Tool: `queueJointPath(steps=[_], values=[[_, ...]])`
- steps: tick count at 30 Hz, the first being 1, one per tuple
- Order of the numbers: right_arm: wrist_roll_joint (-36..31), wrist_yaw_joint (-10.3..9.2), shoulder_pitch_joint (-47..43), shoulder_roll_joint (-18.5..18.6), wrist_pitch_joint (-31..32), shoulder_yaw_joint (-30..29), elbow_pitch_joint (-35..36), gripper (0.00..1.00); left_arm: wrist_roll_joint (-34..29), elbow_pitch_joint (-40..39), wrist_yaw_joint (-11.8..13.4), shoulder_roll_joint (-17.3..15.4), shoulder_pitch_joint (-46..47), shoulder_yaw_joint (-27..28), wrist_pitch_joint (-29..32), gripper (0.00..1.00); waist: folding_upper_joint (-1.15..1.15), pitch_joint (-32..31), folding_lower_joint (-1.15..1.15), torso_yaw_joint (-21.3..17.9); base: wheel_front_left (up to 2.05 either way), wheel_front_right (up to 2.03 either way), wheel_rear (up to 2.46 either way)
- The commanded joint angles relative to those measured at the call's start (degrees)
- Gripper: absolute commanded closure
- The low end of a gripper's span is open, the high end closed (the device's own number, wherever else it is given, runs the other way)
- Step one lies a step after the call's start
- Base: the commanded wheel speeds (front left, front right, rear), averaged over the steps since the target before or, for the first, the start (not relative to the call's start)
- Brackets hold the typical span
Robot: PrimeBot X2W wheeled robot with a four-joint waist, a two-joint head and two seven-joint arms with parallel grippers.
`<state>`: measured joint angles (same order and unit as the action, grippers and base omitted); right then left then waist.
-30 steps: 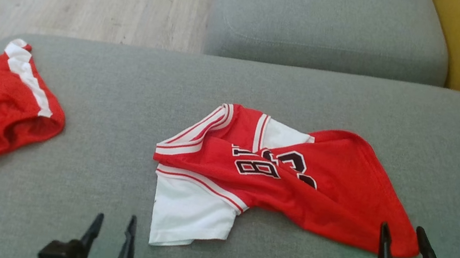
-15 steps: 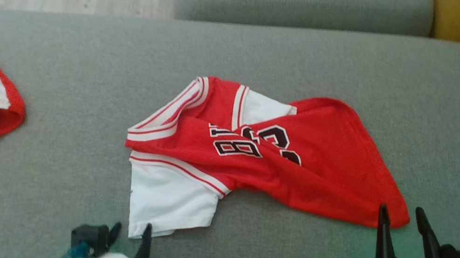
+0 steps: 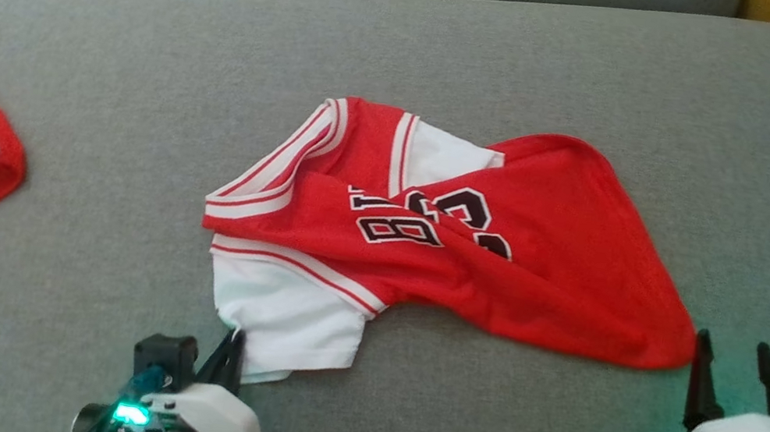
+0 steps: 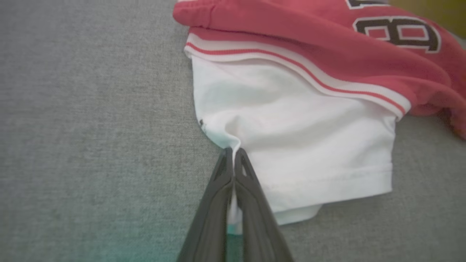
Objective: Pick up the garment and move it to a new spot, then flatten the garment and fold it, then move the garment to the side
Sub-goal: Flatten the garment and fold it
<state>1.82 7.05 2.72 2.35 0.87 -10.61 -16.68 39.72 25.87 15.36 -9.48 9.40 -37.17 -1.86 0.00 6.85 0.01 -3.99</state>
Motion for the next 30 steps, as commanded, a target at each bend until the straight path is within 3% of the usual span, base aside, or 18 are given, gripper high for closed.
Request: queueJointPath(steps=[1, 6, 12, 13, 14, 15, 19, 25, 30], values=[[-1.0, 0.44, 3.0, 0.5, 0.9, 0.0, -0.2, 0.00, -0.4, -1.5, 0.2, -0.2, 1.4, 1.1, -0.8, 1.00, 0.00, 0.3, -0.01, 1.0, 0.00, 0.00, 0.00], [-3.5, 0.44, 5.8, 0.5, 3.7, -2.9, -7.4, 0.00, -0.7, -5.5, 1.3, -1.8, 0.8, 2.5, -2.5, 1.00, 0.00, 0.7, -0.01, 3.3, 0.00, 0.00, 0.00], [-1.7, 0.44, 8.4, 0.5, 5.2, -2.4, -15.0, 0.00, -0.8, -10.3, 2.6, -3.5, -0.6, 3.4, -3.1, 1.00, 0.00, 0.9, -0.01, 4.6, 0.00, 0.00, 0.00], [-1.0, 0.44, 8.9, 0.5, 5.6, -1.9, -16.1, 0.19, -0.8, -11.0, 2.7, -3.7, -0.8, 3.4, -3.1, 1.00, 0.00, 0.9, -0.01, 4.7, 0.00, 0.00, 0.00], [-1.0, 0.44, 8.9, 0.5, 5.6, -1.9, -16.1, 0.19, -0.8, -11.0, 2.7, -3.7, -0.8, 3.4, -3.1, 1.00, 0.00, 0.9, -0.01, 4.7, 0.00, 0.00, 0.00], [-0.3, 0.44, 9.3, 0.5, 5.9, -1.3, -17.2, 0.45, -0.8, -11.6, 2.8, -3.9, -1.0, 3.4, -3.1, 1.00, 0.00, 0.9, -0.01, 4.7, 0.00, 0.00, 0.00], [4.2, 0.44, 10.6, 0.5, 6.7, 1.5, -19.3, 1.00, -0.8, -13.8, 3.1, -4.4, -1.5, 3.4, -3.0, 1.00, 0.00, 0.4, -0.01, 4.4, 0.00, 0.00, 0.00], [10.8, 0.44, 11.2, 0.5, 4.4, 4.6, -17.8, 1.00, -0.2, -17.5, 2.7, -4.9, -1.8, 3.8, -3.3, 1.00, 0.00, -2.3, -0.01, 3.2, 0.00, 0.00, 0.00], [15.2, 0.44, 10.4, 0.5, 3.8, 6.4, -10.9, 1.00, 0.9, -23.5, 1.6, -5.7, -0.6, 5.5, -4.1, 1.00, 0.00, -6.7, -0.01, 2.5, 0.00, 0.00, 0.00]])
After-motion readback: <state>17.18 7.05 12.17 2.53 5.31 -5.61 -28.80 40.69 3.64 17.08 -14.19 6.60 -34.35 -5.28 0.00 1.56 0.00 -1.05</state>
